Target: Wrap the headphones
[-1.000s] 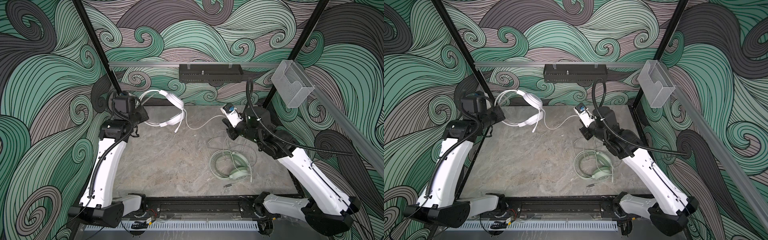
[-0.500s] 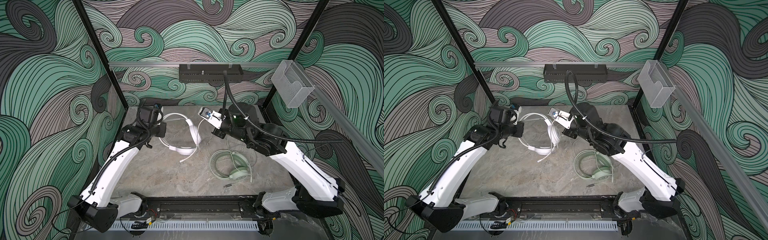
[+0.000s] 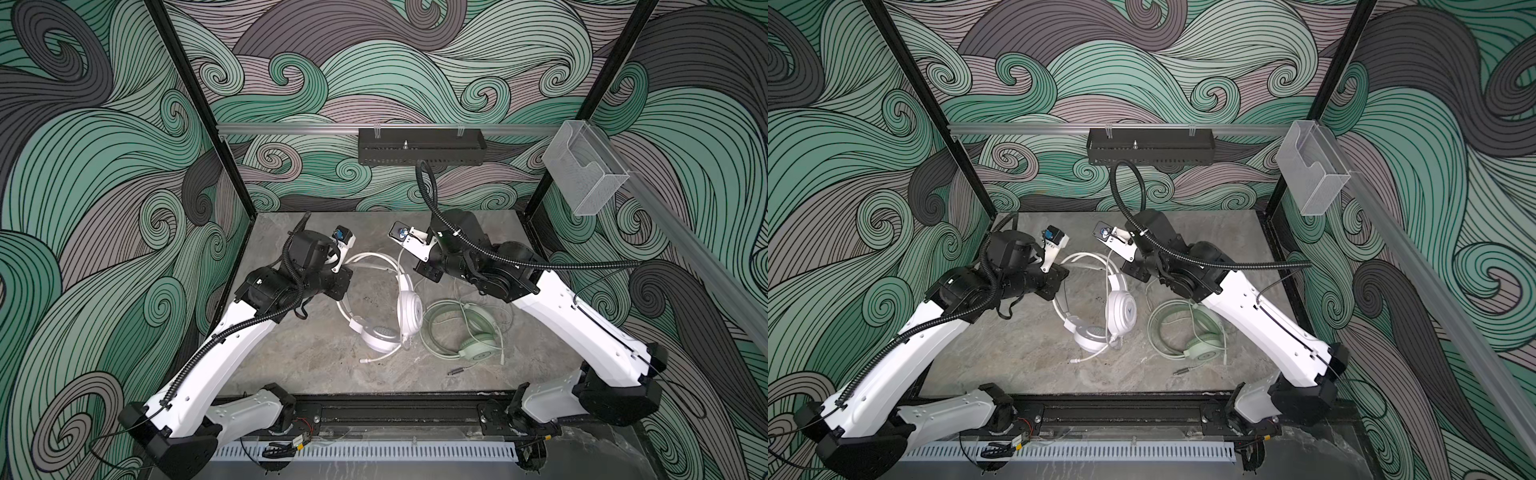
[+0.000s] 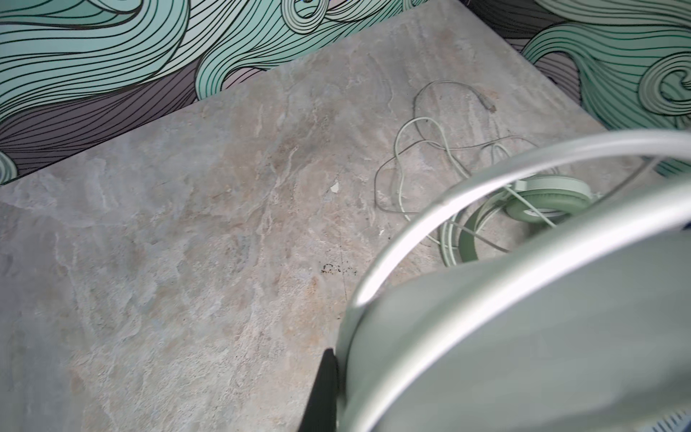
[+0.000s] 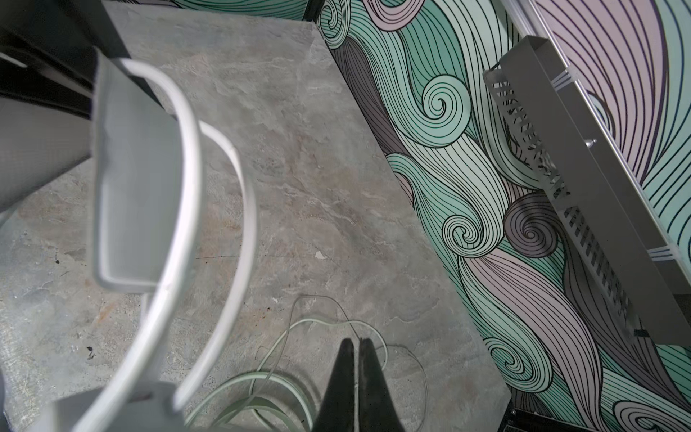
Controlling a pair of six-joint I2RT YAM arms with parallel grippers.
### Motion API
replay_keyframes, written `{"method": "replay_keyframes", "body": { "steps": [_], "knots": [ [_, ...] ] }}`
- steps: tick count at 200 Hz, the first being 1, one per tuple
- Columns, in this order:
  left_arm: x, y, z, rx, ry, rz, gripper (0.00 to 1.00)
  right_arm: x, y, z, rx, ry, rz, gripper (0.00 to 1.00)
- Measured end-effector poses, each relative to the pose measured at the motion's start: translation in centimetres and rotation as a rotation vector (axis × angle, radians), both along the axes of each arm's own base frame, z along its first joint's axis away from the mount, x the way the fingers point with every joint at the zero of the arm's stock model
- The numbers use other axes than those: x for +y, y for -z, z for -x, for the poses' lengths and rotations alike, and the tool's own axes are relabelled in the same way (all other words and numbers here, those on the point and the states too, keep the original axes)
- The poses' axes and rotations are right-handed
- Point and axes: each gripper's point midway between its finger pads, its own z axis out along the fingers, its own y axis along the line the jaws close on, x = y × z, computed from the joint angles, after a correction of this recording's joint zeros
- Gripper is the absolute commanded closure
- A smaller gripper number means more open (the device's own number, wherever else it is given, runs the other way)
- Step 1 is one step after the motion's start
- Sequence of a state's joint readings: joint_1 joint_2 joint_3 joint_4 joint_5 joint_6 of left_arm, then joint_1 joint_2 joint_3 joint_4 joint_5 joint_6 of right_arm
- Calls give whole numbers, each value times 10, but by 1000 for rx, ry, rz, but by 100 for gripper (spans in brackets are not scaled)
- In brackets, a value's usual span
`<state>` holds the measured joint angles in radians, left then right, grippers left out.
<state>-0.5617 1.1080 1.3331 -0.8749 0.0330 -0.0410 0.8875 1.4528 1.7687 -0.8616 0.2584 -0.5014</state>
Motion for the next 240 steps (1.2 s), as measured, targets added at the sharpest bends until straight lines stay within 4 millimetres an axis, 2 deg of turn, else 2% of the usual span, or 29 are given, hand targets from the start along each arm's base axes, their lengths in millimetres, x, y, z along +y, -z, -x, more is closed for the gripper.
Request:
{"method": "replay_keyframes", "body": {
  "steps": [36, 91, 107, 138, 172, 211, 240],
  "knots": [
    [-11, -8, 10, 15, 46, 77, 100, -4, 8, -1, 27, 13, 3, 100],
    [-23, -16, 16, 35, 77, 165, 100, -4, 15, 0, 52, 9, 4, 100],
    [-24, -17, 17, 38, 77, 179, 100, -6, 20, 0, 64, 17, 4, 97],
    [-26, -22, 19, 39, 73, 216, 100, -11, 24, 2, 80, 21, -15, 81],
    [-31, -29, 21, 40, 82, 269, 100, -16, 15, 9, 62, 5, -76, 60],
    [-36, -36, 21, 41, 88, 313, 100, -19, -1, 16, 25, -16, -151, 49],
    [-40, -42, 20, 44, 85, 355, 100, -22, -2, 19, 20, -32, -208, 41]
  ]
}}
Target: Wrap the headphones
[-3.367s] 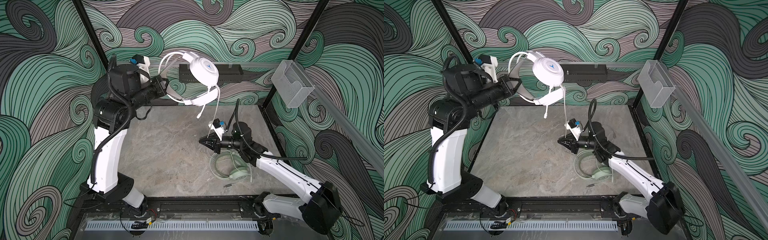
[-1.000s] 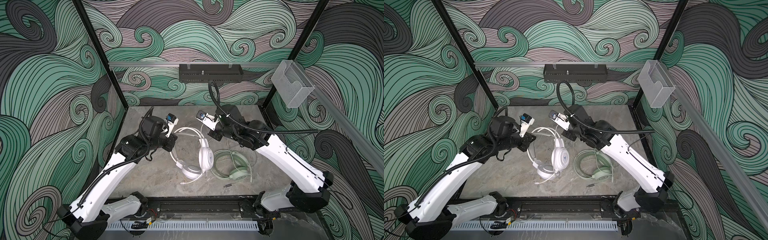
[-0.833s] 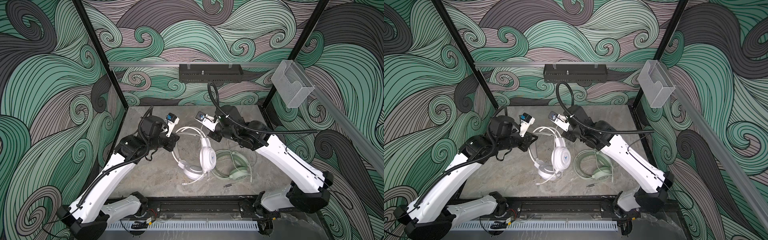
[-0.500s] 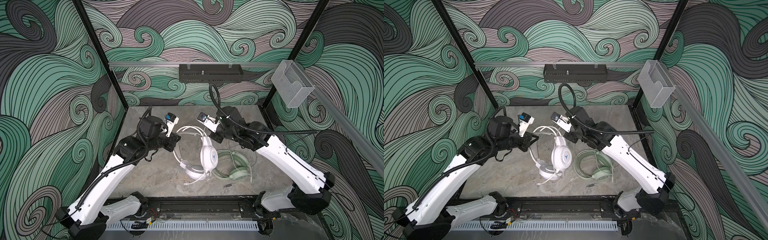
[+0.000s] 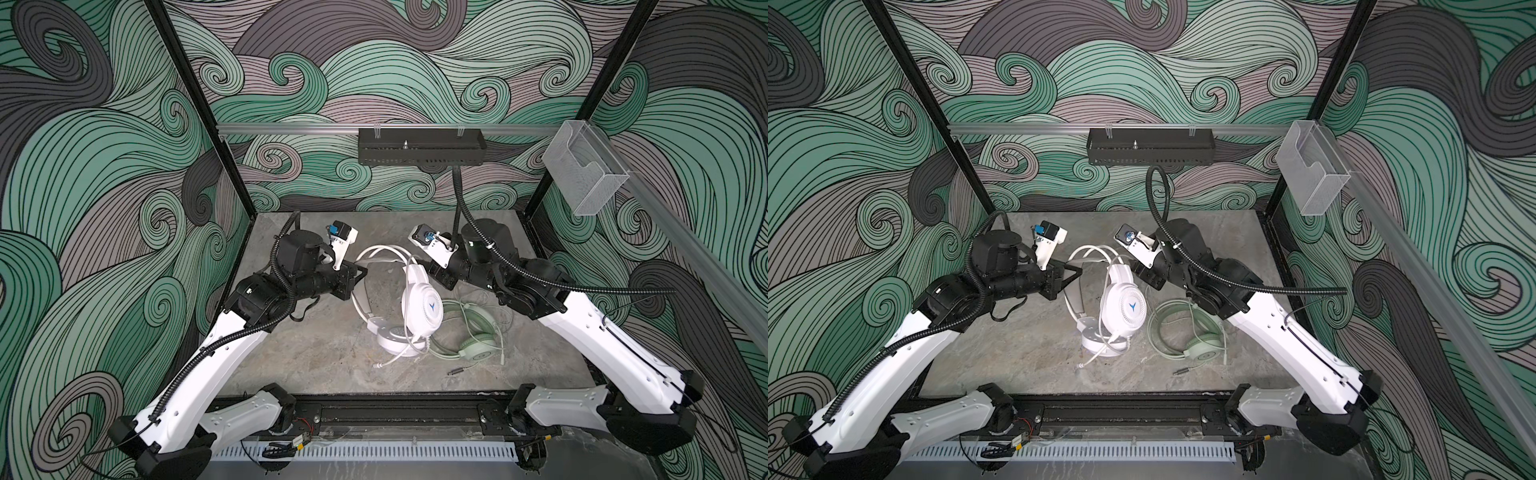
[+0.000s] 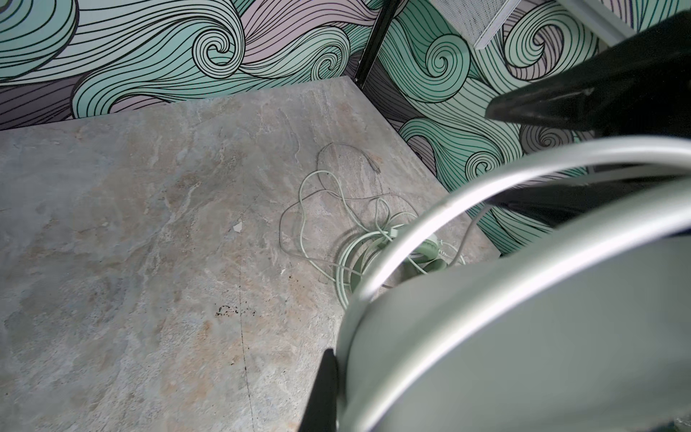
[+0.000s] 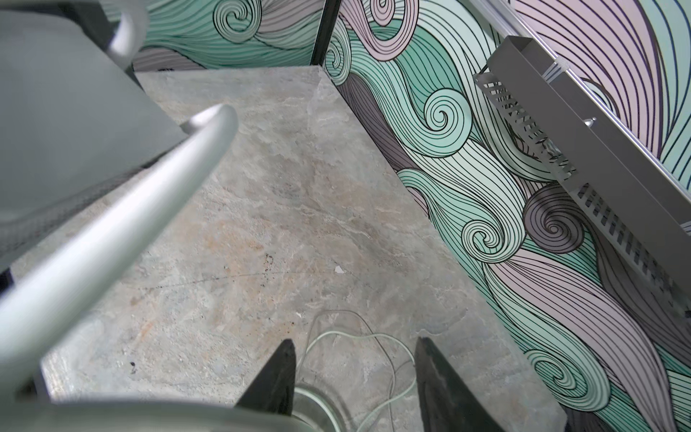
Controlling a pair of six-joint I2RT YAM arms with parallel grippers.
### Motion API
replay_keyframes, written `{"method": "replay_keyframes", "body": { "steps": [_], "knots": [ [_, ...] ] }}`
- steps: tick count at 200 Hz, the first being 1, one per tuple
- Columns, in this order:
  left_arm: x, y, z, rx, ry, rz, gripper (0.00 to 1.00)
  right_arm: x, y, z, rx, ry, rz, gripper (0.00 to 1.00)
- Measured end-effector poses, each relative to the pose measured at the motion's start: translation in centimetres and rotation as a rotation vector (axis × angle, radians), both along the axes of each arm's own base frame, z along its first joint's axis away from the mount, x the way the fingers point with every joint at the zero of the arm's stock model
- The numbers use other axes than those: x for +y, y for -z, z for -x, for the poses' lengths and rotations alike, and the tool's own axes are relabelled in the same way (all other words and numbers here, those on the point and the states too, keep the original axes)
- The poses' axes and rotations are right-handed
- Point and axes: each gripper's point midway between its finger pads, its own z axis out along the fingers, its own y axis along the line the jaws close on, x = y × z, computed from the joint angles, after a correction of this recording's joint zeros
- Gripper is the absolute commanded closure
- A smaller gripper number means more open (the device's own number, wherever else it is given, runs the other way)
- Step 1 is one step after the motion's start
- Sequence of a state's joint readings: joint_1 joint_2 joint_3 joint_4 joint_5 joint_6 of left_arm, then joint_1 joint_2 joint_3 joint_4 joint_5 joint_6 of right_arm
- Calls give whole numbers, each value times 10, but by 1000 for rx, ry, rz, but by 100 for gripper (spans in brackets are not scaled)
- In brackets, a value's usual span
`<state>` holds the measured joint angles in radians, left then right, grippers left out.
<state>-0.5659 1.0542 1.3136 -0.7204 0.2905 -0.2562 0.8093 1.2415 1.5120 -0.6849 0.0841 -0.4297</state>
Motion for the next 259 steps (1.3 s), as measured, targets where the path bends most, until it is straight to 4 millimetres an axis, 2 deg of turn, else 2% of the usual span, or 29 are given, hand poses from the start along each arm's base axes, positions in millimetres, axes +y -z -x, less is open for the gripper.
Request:
{"method": "replay_keyframes", "body": {
  "steps": [20, 42, 73, 104, 137, 175, 217, 259],
  "knots": [
    [-3, -6, -1, 4, -4, 36, 100, -6, 2, 3, 6, -14, -66, 33],
    [-5, -17, -2, -2, -11, 73, 100, -12, 0, 6, 11, -28, -145, 32],
    [-5, -48, -1, -42, -21, 133, 100, -11, -11, 5, 11, -66, -256, 30],
    [-4, -84, -4, -77, -50, 205, 100, -6, -6, 2, 36, -103, -324, 27],
    [-4, -111, -11, -86, -91, 266, 100, -6, -1, -4, 69, -111, -393, 26],
    [-6, -127, -18, -81, -119, 316, 100, -4, 2, -14, 87, -106, -470, 26],
    [-5, -142, -22, -98, -143, 354, 100, 10, 2, -30, 109, -119, -539, 25],
    [-5, -153, -26, -109, -159, 375, 100, 22, 12, -42, 150, -129, -586, 24]
  ]
}}
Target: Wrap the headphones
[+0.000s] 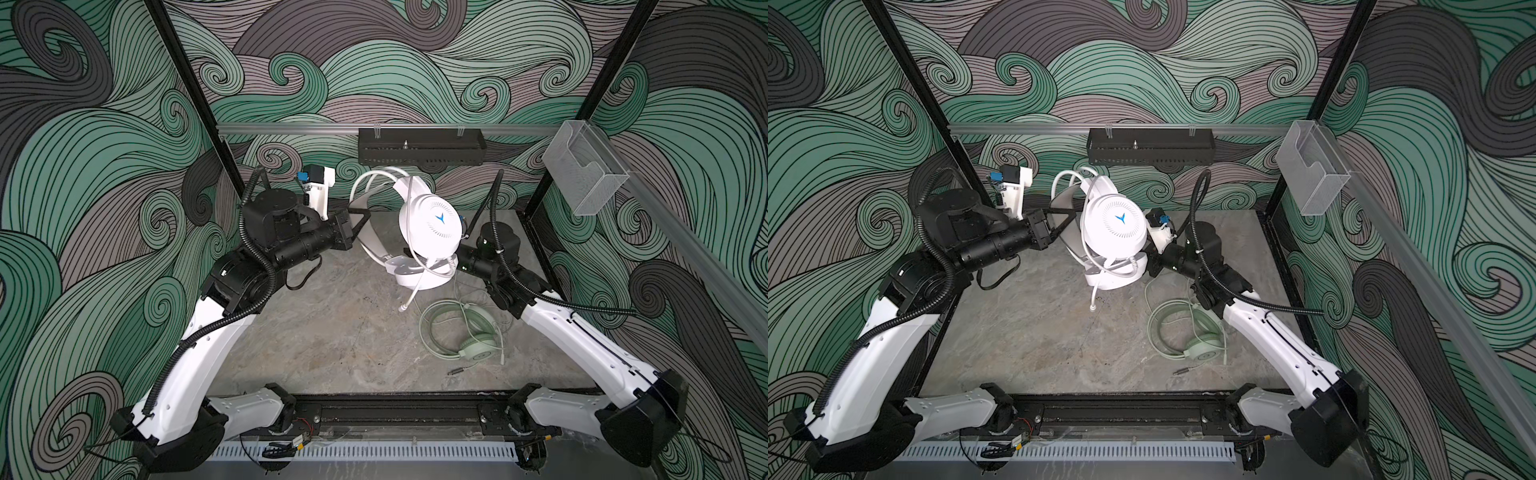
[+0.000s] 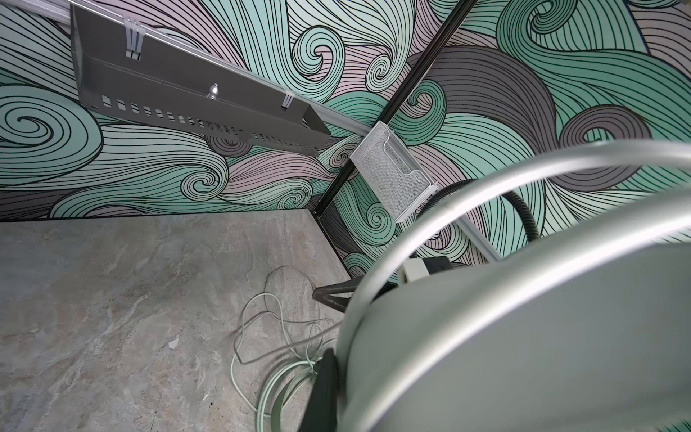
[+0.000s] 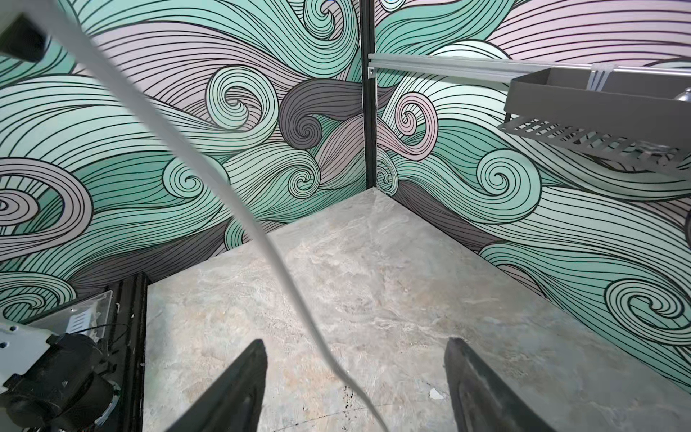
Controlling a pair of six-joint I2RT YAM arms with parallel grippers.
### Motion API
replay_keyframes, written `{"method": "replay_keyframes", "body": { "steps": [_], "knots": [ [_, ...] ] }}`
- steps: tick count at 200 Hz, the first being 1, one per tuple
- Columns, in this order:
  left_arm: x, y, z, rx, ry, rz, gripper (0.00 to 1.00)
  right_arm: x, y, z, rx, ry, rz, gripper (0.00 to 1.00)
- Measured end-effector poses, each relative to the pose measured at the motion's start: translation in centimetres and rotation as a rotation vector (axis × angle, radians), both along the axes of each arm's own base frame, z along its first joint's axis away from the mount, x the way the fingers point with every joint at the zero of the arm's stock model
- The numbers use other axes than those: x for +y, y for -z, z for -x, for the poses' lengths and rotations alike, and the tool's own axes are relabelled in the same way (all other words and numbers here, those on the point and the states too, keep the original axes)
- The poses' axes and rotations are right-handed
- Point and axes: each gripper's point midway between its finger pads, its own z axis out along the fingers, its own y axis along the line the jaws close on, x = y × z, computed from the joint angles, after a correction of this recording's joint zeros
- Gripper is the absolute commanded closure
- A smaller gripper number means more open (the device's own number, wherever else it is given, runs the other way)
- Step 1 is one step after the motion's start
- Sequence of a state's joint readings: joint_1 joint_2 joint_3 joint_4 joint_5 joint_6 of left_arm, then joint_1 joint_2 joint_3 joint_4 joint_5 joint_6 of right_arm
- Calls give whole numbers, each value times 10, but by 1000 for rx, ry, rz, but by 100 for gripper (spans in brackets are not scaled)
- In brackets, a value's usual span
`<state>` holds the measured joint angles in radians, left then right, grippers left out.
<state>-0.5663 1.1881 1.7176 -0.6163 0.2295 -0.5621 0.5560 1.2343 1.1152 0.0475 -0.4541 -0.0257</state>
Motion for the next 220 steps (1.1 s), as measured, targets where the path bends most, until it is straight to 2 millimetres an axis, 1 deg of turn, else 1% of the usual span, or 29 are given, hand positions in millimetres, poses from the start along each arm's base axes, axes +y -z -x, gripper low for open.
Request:
{"method": "replay_keyframes", "body": {
  "steps": [43, 82, 113, 152, 163, 185, 220],
  "knots": [
    [0, 0, -1, 12, -4, 14, 100, 7, 8, -5, 29, -11, -42, 23],
    [0, -1, -1, 24, -7, 28, 100, 12, 20, -7, 58, -29, -57, 26],
    [0, -2, -1, 29, -9, 43, 100, 14, 27, -6, 74, -35, -63, 33],
    [-1, -8, -2, 21, -11, 69, 100, 20, 32, 0, 86, -52, -63, 35],
    [-1, -11, -2, 17, -12, 79, 100, 21, 32, 1, 87, -56, -64, 37],
    [-2, -15, -2, 9, -9, 97, 100, 22, 35, 1, 92, -56, -67, 42],
    [-3, -23, -1, 3, -6, 132, 100, 22, 44, -1, 114, -53, -59, 52]
  ]
}}
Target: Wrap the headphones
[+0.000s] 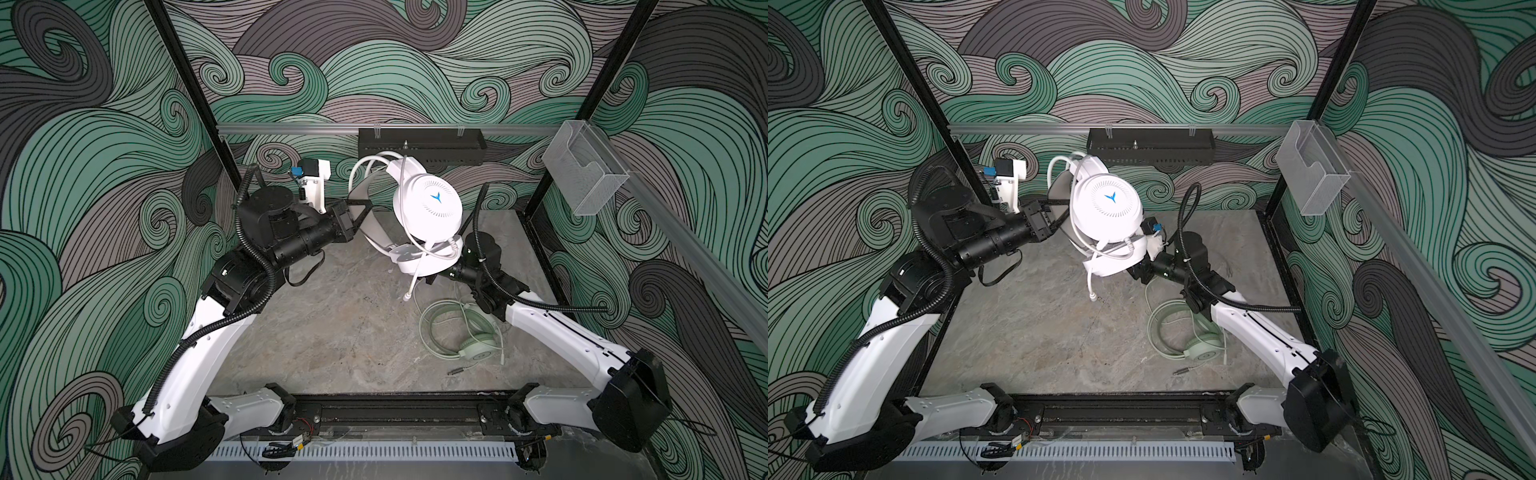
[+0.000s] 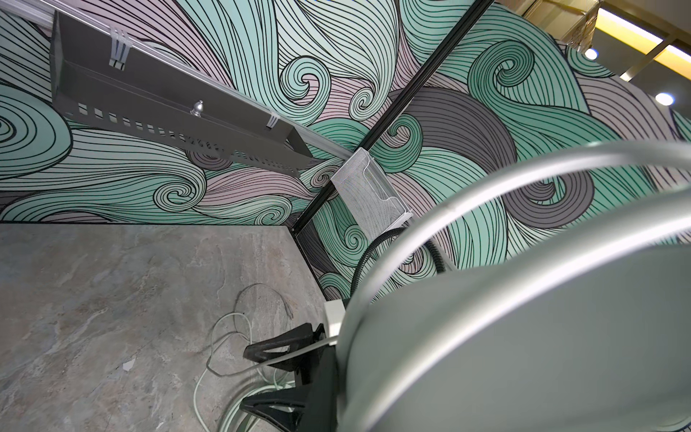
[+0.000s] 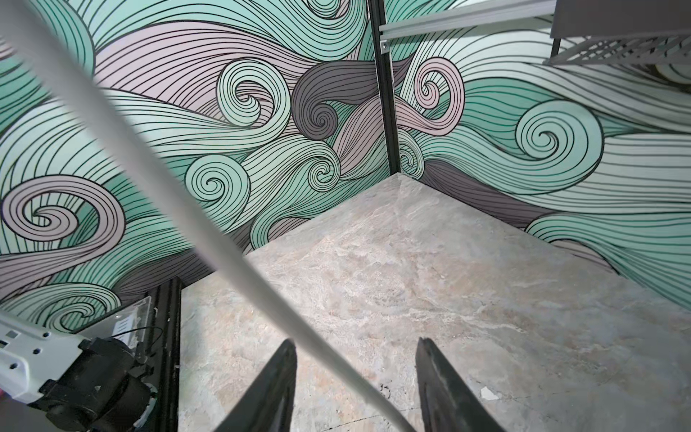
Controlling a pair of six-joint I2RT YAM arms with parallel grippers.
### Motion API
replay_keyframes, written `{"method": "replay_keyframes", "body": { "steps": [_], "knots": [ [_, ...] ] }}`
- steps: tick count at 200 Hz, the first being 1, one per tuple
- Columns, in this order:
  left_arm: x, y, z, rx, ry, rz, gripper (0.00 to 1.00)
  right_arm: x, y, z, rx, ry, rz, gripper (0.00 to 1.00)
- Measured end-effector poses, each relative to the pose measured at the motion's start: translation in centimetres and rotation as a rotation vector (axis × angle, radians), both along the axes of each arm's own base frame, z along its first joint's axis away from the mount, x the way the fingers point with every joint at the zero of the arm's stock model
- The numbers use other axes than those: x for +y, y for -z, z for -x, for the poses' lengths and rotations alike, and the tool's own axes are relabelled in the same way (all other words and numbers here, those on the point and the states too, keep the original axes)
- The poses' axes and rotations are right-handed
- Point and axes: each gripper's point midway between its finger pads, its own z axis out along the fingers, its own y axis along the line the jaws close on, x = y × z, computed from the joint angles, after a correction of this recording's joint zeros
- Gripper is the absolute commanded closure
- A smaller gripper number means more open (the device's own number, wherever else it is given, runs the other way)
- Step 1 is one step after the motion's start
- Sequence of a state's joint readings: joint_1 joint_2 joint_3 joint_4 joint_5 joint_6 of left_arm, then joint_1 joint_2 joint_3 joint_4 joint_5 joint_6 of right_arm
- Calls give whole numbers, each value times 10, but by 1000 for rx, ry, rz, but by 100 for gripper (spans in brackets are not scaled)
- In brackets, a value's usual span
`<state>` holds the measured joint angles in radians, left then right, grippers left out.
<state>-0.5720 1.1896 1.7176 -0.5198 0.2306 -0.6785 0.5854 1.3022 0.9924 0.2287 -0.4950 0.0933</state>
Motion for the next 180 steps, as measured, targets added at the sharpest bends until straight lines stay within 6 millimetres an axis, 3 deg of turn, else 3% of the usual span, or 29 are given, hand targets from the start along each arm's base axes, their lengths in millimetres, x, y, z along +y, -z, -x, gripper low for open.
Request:
{"method": "replay_keyframes", "body": {
  "steps": [85, 144, 180],
  "knots": [
    [-5, -17, -7, -12, 1, 94, 100, 1, 3, 2, 11, -3, 2, 75],
    [-7, -19, -12, 0, -3, 120, 100, 2, 7, 2, 12, 1, 18, 100],
    [-5, -24, -15, -5, -26, 145, 100, -2, 5, 7, -3, 9, 38, 100]
  ]
}}
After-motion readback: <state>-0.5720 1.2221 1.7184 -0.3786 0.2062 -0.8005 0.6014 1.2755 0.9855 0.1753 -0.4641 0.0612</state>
